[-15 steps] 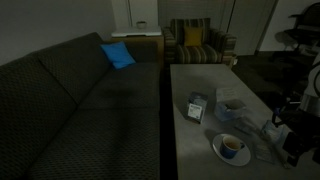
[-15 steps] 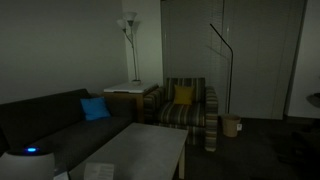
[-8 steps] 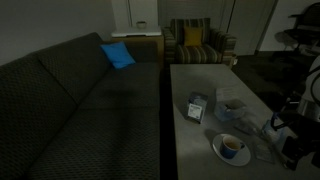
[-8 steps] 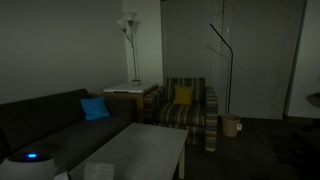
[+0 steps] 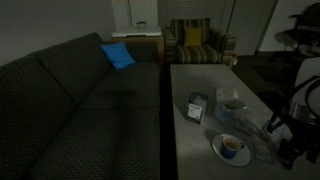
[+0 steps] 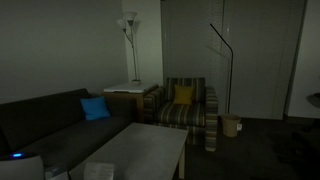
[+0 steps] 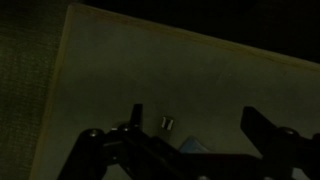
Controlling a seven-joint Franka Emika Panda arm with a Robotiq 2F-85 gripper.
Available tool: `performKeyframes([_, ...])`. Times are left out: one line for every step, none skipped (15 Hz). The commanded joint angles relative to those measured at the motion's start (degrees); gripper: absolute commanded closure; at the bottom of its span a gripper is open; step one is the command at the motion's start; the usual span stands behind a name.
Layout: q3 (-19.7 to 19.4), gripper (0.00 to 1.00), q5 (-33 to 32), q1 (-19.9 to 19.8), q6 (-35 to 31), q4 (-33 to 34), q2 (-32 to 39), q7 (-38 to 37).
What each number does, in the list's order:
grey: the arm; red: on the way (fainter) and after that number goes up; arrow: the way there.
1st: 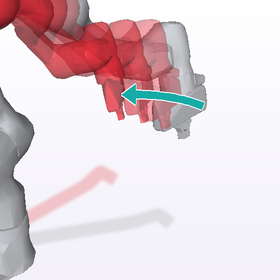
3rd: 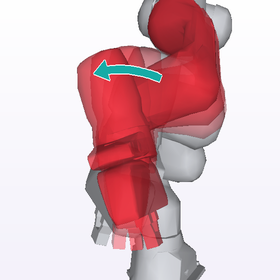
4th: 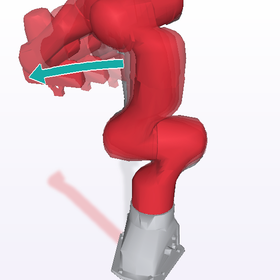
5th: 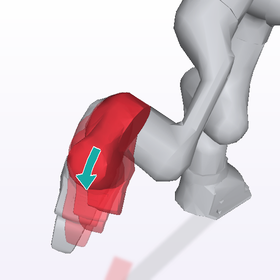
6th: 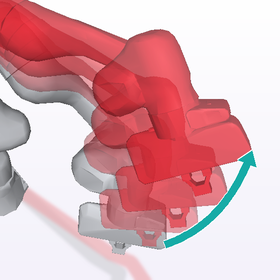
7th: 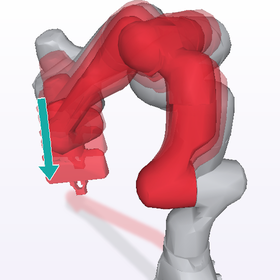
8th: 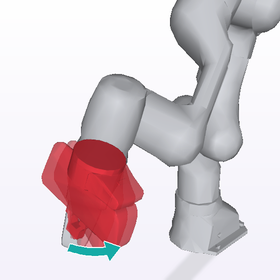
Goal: Put the spoon in the middle of the mug and the thing at the middle of the table
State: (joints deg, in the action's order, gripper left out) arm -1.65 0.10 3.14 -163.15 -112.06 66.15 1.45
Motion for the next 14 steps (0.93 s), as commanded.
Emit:
performKeyframes([-0.4,0.0,-2.0,-0.1,-1.4,4.4,3.6,0.6])
performKeyframes([-0.5,0.0,-1.9,-0.3,-1.0,5.7,4.4,0.3])
performKeyframes([-0.6,0.0,-1.7,-0.9,-0.8,6.9,5.4,0.1])
performKeyframes([0.0,0.0,-1.5,-3.0,-0.7,8.2,6.4,1.3])
performKeyframes([1.1,0.0,-1.5,-5.2,-1.4,9.1,7.2,2.8])
performKeyframes([2.7,0.0,-1.8,-8.0,-2.2,10.0,8.2,5.1])
performKeyframes([3.8,0.0,-1.9,-10.1,-2.5,11.0,9.2,7.0])
performKeyframes([5.4,0.0,-2.2,-12.8,-2.9,12.0,10.2,9.5])
performKeyframes([7.1,0.0,-2.5,-15.4,-3.2,13.0,11.2,12.3])
performKeyframes([9.4,0.0,-3.1,-18.6,-4.0,13.7,12.4,15.8])
performKeyframes([11.2,0.0,-3.6,-21.0,-4.0,14.5,13.3,18.4])
performKeyframes([12.7,0.0,-4.1,-23.0,-3.9,15.0,14.2,20.6])
performKeyframes([13.7,0.0,-4.5,-24.3,-3.4,15.0,14.7,22.0])
performKeyframes([14.4,0.0,-4.8,-25.3,-3.2,15.4,15.4,23.1])
